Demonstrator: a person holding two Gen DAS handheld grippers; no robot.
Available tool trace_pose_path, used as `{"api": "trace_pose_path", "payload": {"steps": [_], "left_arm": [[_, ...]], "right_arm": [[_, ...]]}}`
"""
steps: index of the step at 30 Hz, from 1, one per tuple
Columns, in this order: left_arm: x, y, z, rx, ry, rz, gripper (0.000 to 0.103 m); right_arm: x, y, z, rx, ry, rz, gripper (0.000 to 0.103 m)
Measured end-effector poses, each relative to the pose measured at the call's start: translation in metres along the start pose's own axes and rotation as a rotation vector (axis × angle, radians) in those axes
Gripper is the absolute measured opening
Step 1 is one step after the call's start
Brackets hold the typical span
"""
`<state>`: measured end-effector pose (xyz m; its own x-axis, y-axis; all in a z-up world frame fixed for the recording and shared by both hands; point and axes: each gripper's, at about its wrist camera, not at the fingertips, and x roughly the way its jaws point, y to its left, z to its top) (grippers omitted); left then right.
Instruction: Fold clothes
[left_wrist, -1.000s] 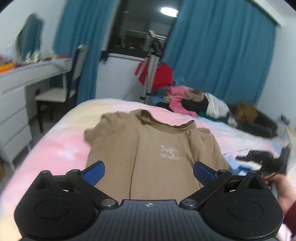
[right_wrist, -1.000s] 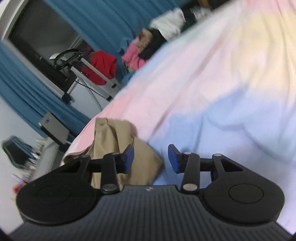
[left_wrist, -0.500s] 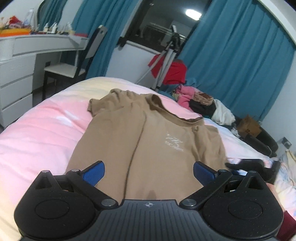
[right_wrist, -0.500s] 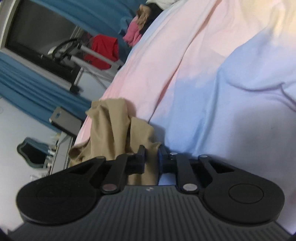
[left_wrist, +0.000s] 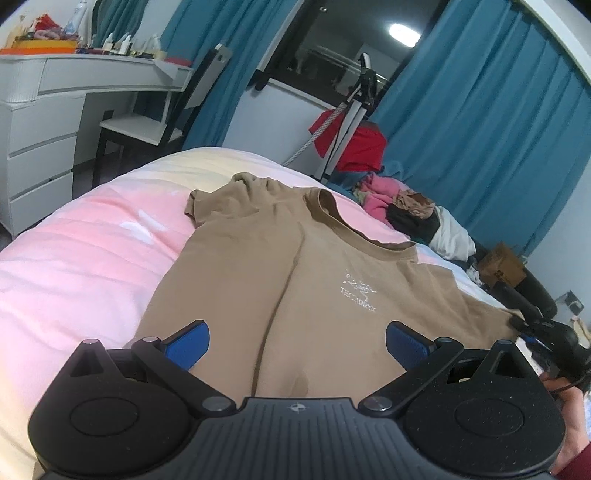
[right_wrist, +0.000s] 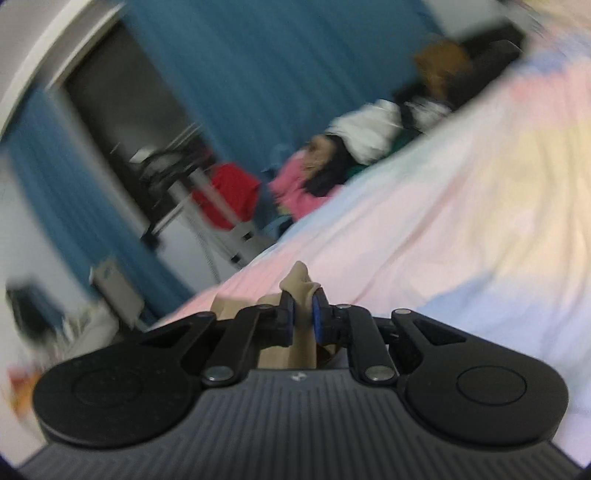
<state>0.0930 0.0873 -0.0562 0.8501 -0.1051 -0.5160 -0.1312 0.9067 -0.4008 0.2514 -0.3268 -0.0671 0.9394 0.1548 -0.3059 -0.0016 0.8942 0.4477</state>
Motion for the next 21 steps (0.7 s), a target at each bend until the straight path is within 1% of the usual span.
{"api": "trace_pose_path", "payload": {"steps": [3, 4, 6, 8, 9, 10, 11, 13, 14, 16, 17, 19, 21], "left_arm": [[-0.001, -0.001, -0.002, 0.013, -0.004, 0.005, 0.103], [-0.001, -0.001, -0.002, 0.016, -0.005, 0.007, 0.103], [-0.001, -0.001, -0.003, 0.021, -0.008, 0.018, 0.103], [-0.001, 0.001, -0.002, 0.021, -0.011, 0.026, 0.103], [-0.001, 0.001, -0.002, 0.019, -0.009, 0.024, 0.103], [-0.001, 0.002, -0.002, 0.017, -0.007, 0.021, 0.103], [-0.001, 0.003, -0.002, 0.014, -0.005, 0.019, 0.103], [-0.001, 0.004, -0.002, 0.01, -0.002, 0.015, 0.103], [-0.002, 0.003, -0.002, 0.011, 0.0, 0.008, 0.103], [-0.003, 0.001, -0.002, 0.01, 0.003, -0.007, 0.103], [-0.003, 0.0, -0.003, 0.009, 0.005, -0.014, 0.103], [-0.004, -0.003, -0.003, 0.007, 0.007, -0.035, 0.103], [-0.005, -0.005, -0.003, 0.019, 0.003, -0.045, 0.103]], "right_arm": [[0.004, 0.048, -0.028, -0.29, 0.059, 0.092, 0.014], [0.008, 0.06, -0.04, -0.338, 0.104, 0.127, 0.014], [0.018, 0.083, -0.066, -0.416, 0.203, 0.2, 0.015], [0.027, 0.097, -0.085, -0.462, 0.295, 0.217, 0.016], [0.032, 0.103, -0.093, -0.483, 0.338, 0.215, 0.019], [0.037, 0.104, -0.098, -0.493, 0.371, 0.214, 0.025], [0.04, 0.104, -0.098, -0.492, 0.394, 0.234, 0.031], [0.037, 0.097, -0.092, -0.448, 0.405, 0.29, 0.055], [0.037, 0.092, -0.086, -0.413, 0.407, 0.319, 0.058], [0.032, 0.079, -0.07, -0.293, 0.378, 0.391, 0.058], [0.026, 0.068, -0.062, -0.218, 0.343, 0.418, 0.057], [0.024, 0.046, -0.041, -0.05, 0.246, 0.402, 0.057], [0.027, 0.018, -0.029, 0.125, 0.185, 0.329, 0.058]]}}
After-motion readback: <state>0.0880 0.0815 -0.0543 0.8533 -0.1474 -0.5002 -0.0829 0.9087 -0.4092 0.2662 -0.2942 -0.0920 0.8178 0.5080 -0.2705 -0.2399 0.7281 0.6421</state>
